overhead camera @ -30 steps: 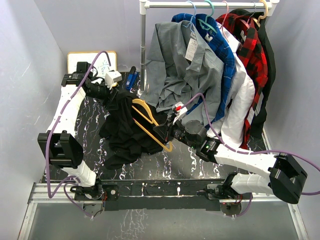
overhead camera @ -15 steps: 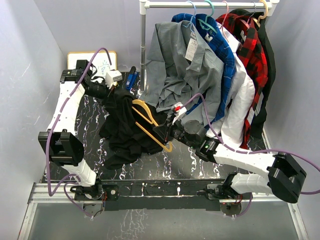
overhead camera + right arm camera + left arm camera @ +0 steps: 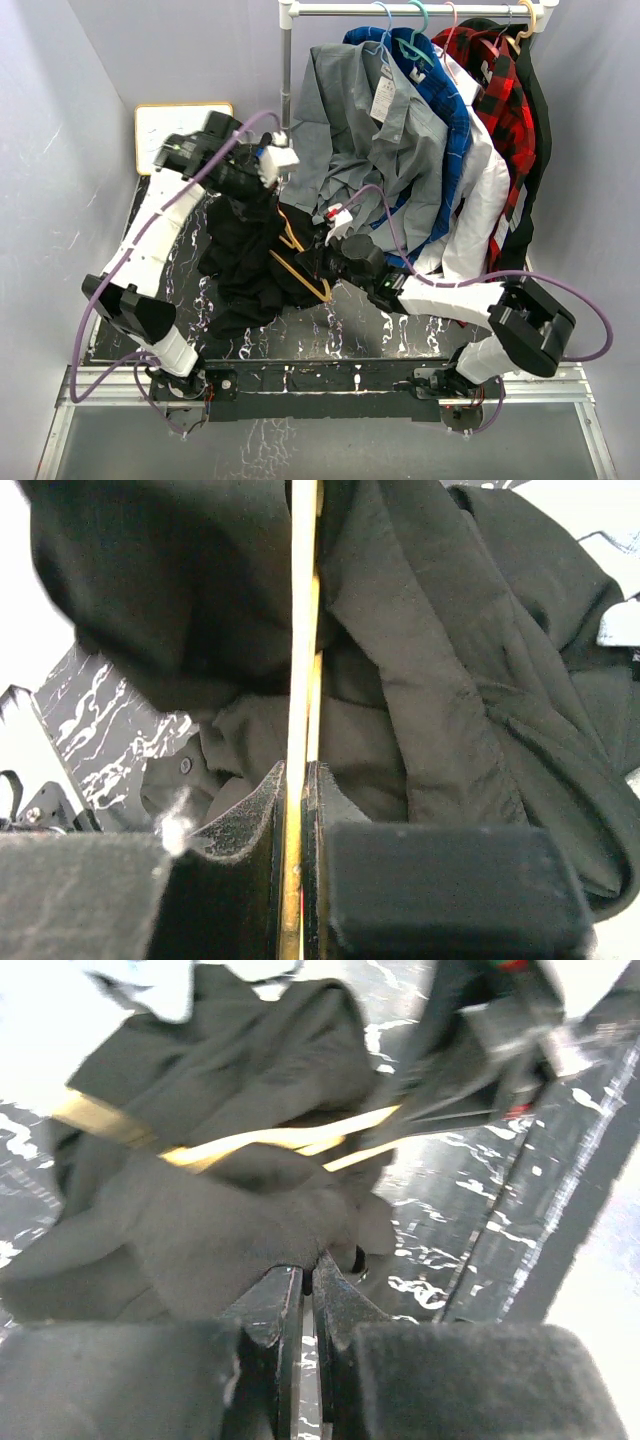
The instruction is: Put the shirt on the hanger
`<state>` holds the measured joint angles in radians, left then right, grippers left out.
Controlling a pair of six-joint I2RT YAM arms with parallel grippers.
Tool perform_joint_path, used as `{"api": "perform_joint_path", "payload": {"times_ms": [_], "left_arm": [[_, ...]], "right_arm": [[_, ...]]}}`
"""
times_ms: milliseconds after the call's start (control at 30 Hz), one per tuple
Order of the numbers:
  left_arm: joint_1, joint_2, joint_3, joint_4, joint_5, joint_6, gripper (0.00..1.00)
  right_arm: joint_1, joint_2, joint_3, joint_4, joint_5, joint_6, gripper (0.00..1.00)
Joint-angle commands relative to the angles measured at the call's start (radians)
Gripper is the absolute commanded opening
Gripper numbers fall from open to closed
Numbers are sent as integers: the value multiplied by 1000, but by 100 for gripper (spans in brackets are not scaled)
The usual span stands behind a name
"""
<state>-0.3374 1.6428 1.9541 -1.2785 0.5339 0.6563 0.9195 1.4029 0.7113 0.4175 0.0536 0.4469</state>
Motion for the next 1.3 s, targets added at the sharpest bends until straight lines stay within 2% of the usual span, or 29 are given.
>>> {"api": "perform_joint_path", "payload": {"times_ms": [0, 100, 267, 433, 667, 833, 1000, 1133, 1267], "left_arm": [[-161, -74, -82, -14, -77, -108, 0], [-216, -79, -135, 14, -133, -129, 0], [-216, -115, -168, 136, -387, -124, 0], [-216, -78, -79, 91, -401, -119, 0], [-216, -111, -190, 158, -479, -112, 0], [-216, -67, -121, 116, -450, -134, 0], [-216, -31, -32, 119, -524, -103, 0], [-216, 11, 66, 118, -602, -82, 0], [-216, 10, 88, 182, -711, -41, 0]], "right_arm": [[-7, 40, 102, 131, 38, -4, 0], [-7, 73, 153, 59, 92, -17, 0], [-7, 19, 131, -86, 200, -26, 0], [-8, -109, 12, -121, 232, -12, 0], [-24, -283, -127, -45, 227, -11, 0], [-43, -274, -104, -27, 165, -21, 0], [-43, -245, -45, -146, 136, -36, 0], [-42, -295, -84, -216, 139, -28, 0], [-42, -372, -139, -238, 160, -12, 0]]}}
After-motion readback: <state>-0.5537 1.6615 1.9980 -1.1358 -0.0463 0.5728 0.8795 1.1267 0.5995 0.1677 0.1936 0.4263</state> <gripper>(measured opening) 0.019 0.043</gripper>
